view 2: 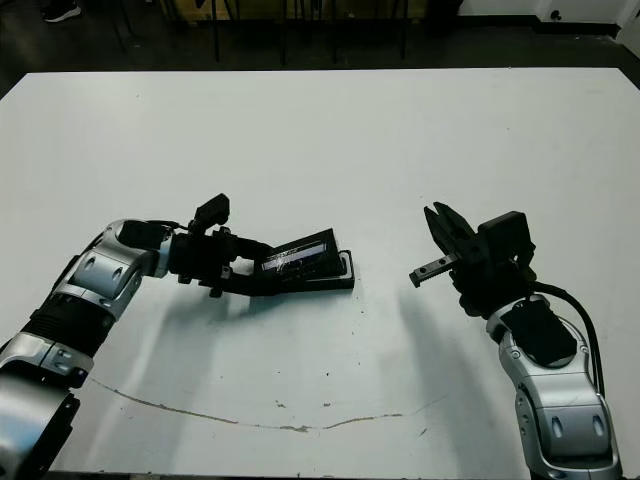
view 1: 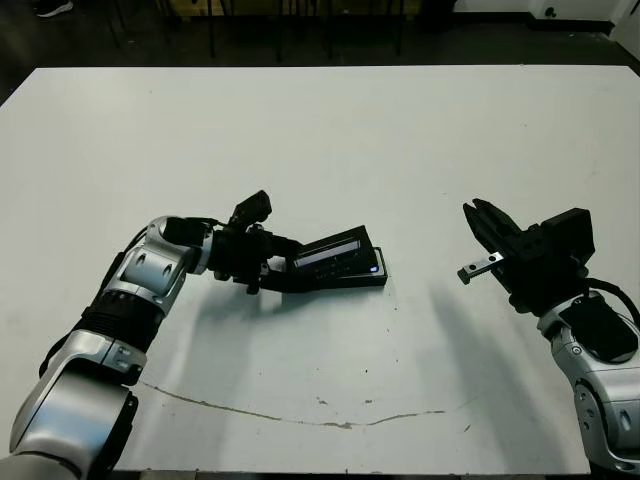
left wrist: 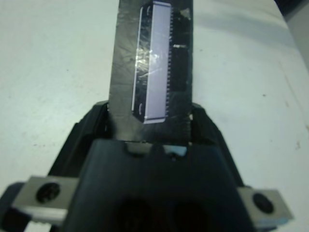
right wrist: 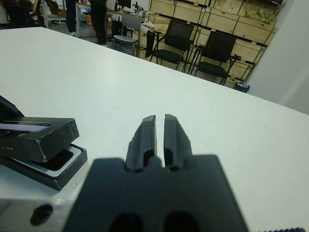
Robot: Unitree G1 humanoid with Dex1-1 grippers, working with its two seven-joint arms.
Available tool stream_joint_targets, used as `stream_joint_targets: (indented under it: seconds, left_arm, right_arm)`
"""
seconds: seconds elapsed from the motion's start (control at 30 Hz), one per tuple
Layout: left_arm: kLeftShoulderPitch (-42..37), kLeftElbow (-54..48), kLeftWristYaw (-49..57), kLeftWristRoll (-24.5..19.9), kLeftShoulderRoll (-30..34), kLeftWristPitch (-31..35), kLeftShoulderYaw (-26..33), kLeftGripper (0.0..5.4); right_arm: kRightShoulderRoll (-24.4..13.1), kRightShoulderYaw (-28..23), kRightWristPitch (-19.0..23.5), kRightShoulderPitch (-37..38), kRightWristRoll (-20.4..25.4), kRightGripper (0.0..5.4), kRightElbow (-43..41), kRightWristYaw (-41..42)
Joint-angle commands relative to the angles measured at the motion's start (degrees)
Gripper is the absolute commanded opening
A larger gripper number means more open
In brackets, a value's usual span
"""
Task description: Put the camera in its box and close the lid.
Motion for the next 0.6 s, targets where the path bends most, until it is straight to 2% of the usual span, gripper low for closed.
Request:
stream_joint_targets:
  seconds: [0.03, 0.23, 0.6]
  left_arm:
    - [2.23, 1.53, 0.53, 2.09, -1.52, 0.84, -3.3, 2.73]
    - [1.52, 2.75, 1.23, 3.34, -2.13, -1.71, -5.14, 2.73]
    - [-2.54, 8.36, 1.26, 5.63, -5.06, -0.91, -8.35, 2.73]
  right_arm:
    - [0.2, 0.13, 1.32, 0.21, 0.56, 0.0, -0.13, -0.41]
    - [0.03, 0.38, 1.63, 0.49, 0.24, 0.0, -0.62, -0.75]
    - [0.0, 0.33, 1.1, 0.79, 0.39, 0.0, -0.31, -0.52]
